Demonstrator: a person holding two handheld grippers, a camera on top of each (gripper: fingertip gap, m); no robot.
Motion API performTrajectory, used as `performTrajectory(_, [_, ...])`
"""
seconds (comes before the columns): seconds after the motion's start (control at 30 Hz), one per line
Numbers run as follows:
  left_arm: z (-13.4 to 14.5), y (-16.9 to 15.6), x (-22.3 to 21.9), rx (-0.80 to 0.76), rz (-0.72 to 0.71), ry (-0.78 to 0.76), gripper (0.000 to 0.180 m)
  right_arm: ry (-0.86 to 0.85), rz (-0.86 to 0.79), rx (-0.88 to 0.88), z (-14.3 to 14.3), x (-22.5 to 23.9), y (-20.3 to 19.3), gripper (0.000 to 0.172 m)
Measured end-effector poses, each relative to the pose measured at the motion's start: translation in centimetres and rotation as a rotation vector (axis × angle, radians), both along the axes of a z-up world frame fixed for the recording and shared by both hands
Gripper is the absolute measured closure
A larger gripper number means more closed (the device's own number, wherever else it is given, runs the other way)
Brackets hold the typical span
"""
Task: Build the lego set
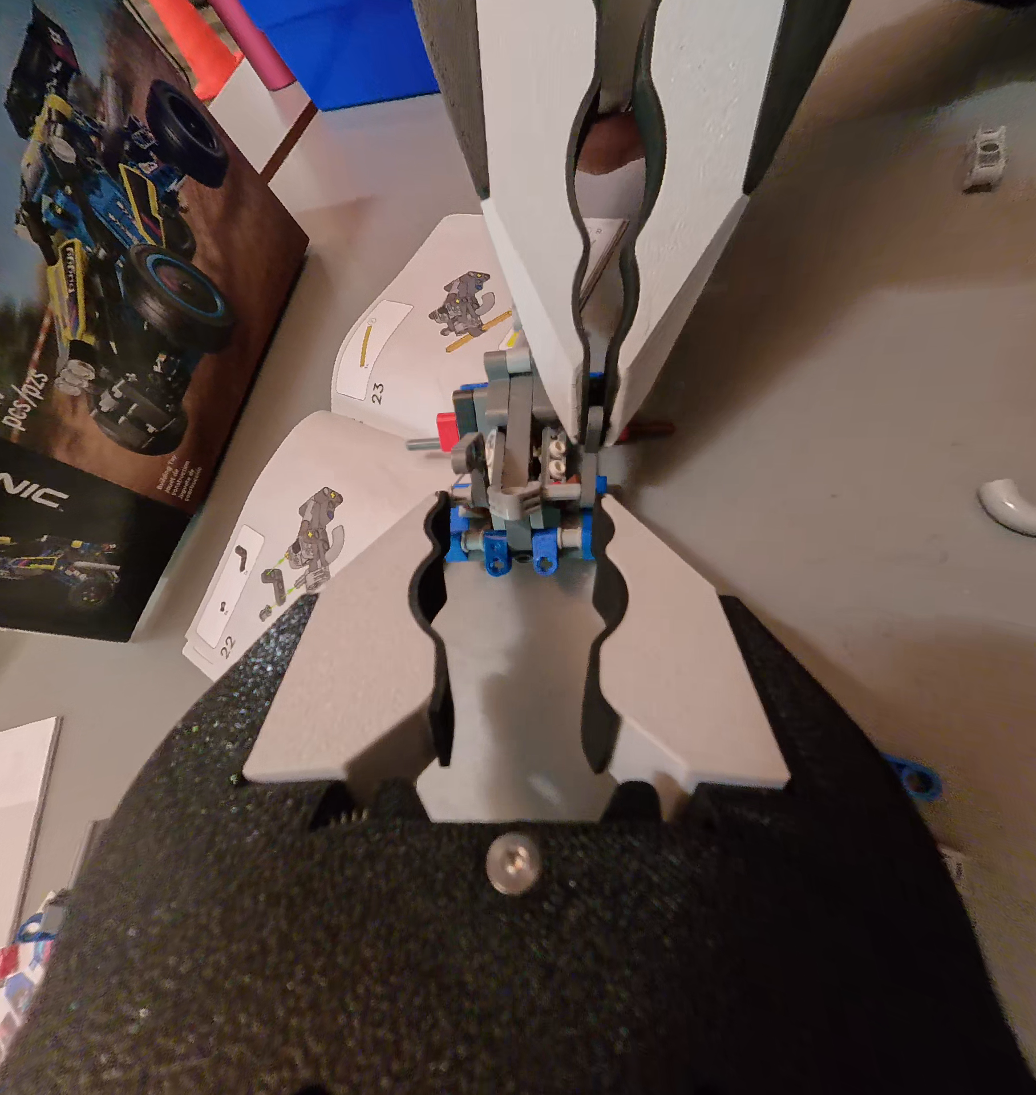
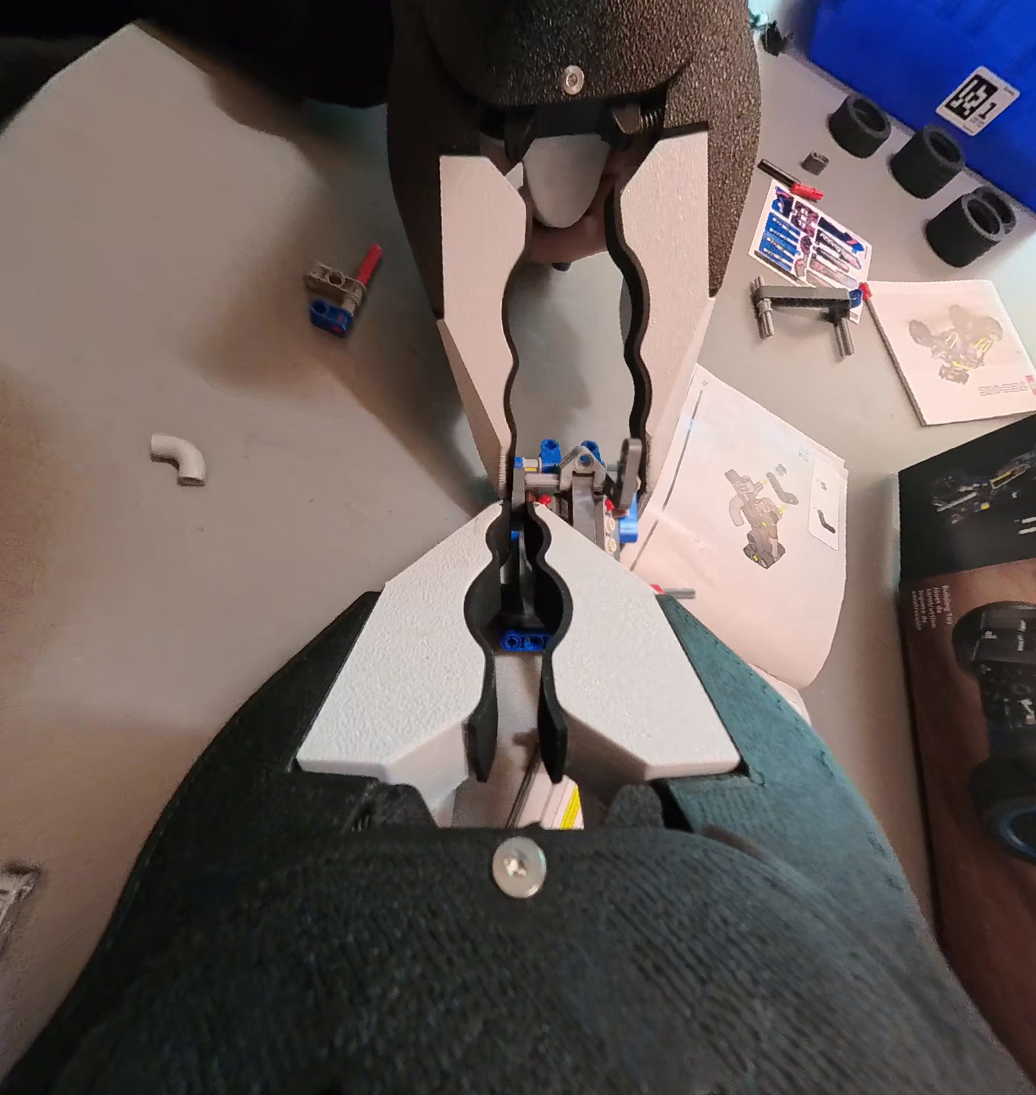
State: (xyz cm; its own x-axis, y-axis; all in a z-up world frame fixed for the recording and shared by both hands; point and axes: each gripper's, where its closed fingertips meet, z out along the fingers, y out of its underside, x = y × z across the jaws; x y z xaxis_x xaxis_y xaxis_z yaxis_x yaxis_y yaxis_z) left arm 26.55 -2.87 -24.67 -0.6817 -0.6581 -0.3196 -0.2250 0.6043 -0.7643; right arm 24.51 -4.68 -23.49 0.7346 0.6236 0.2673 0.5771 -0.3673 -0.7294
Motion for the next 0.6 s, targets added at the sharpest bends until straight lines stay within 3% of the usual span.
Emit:
performTrajectory(0.03, [0.05, 0.02, 0.02, 0.001, 0.000, -0.007, 0.137, -0.004, -0.001, 0.001, 0.02, 0.05, -0.02, 0.171])
performTrajectory(0.6, [0.31, 0.45, 0.44, -0.029, 0.006, 0.002, 0.137, 0.072, -0.028, 0.052, -0.05, 0.59, 0.44, 0.172])
